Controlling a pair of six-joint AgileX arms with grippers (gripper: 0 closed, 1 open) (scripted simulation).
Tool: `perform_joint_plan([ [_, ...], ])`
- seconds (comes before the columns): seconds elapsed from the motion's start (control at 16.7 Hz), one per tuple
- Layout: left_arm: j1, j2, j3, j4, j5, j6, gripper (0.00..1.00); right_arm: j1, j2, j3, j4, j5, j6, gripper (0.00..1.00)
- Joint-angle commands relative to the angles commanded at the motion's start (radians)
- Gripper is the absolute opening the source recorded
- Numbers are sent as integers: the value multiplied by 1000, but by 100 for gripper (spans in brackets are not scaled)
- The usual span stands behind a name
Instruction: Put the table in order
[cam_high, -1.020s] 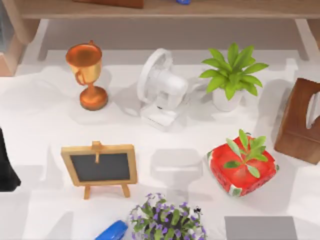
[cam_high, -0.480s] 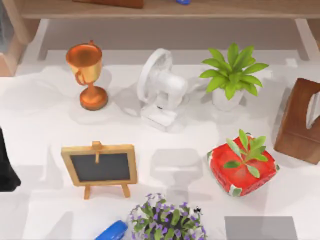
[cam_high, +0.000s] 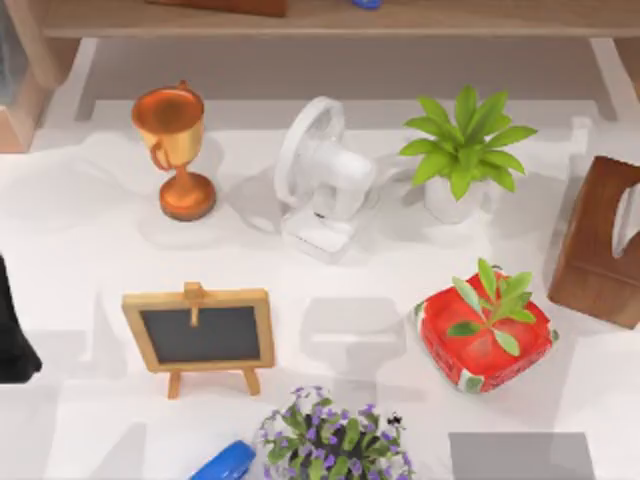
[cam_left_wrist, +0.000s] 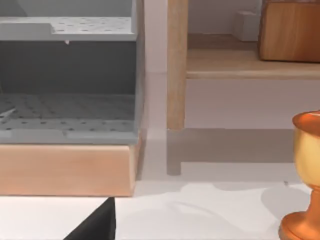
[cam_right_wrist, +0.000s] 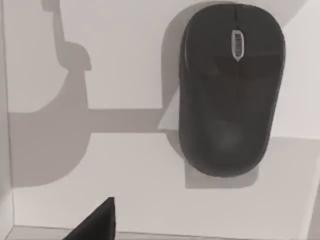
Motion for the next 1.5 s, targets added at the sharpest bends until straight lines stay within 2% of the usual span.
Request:
perform_joint_plan([
  [0.3, 0, 0, 0, 0, 0, 0, 100, 20, 98, -17, 122, 0, 23, 100],
  [0.66, 0, 0, 0, 0, 0, 0, 100, 20, 109, -18, 131, 0, 21, 100],
  [1.44, 0, 0, 0, 0, 0, 0, 100, 20, 109, -18, 131, 0, 21, 2],
  [1.5, 0, 0, 0, 0, 0, 0, 100, 20, 109, -18, 131, 0, 21, 0],
])
